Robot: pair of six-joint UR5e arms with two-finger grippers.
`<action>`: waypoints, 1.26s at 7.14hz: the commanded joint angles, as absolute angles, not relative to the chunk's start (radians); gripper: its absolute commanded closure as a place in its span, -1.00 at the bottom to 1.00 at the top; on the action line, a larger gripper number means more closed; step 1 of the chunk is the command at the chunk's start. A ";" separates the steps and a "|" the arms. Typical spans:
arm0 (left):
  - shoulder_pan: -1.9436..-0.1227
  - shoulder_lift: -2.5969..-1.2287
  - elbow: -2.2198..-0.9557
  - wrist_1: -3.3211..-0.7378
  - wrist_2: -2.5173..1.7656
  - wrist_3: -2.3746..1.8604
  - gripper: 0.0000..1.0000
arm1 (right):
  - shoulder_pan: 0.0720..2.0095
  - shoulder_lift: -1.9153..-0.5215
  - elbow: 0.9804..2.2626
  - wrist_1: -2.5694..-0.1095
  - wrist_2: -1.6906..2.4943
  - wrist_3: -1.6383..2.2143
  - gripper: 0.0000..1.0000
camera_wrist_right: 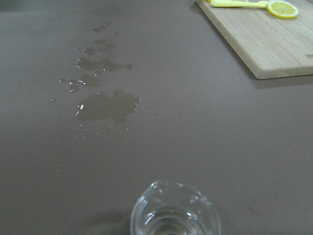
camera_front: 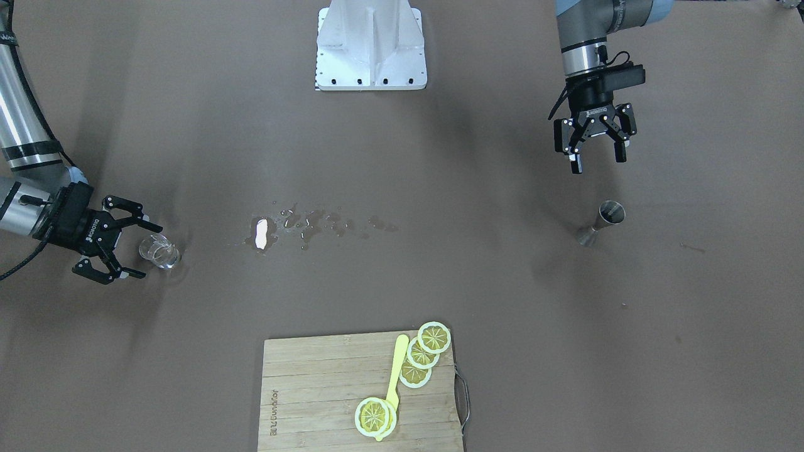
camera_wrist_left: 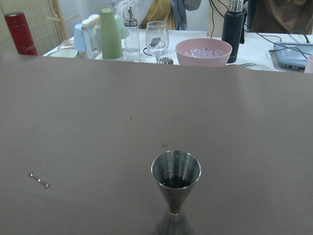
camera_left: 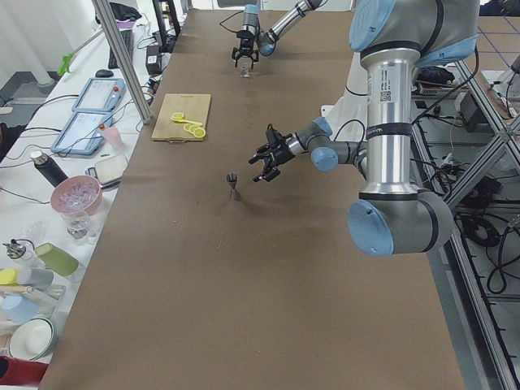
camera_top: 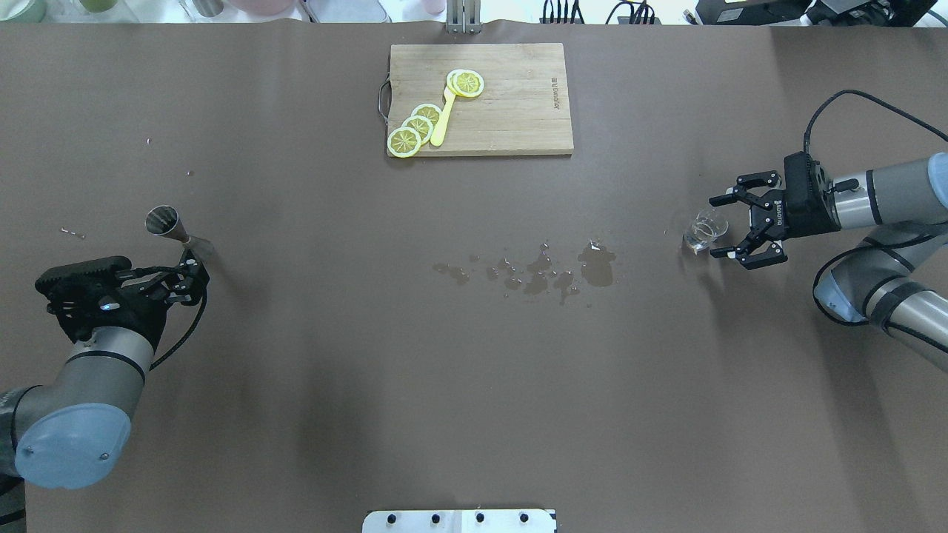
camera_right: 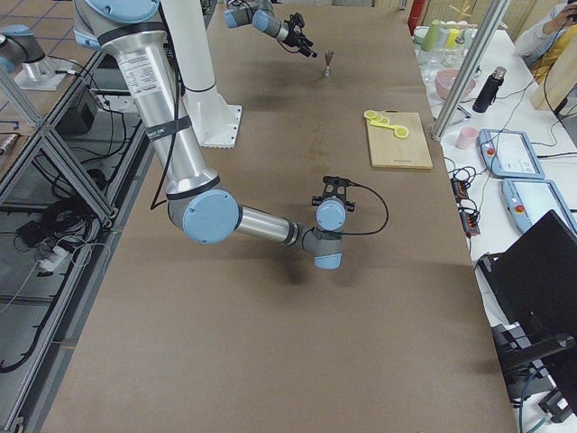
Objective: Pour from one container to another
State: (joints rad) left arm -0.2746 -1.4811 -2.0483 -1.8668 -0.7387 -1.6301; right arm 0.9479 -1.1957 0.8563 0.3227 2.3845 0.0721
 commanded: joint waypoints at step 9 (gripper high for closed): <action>-0.216 -1.575 -1.797 -1.867 -0.483 -1.850 -0.97 | 0.914 -1.192 0.844 0.304 2.368 0.084 -0.96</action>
State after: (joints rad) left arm -0.2252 -1.5662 -1.8265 -1.8672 -0.4951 -1.8495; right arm 0.9149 -1.1934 0.8444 0.3082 2.3685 0.0831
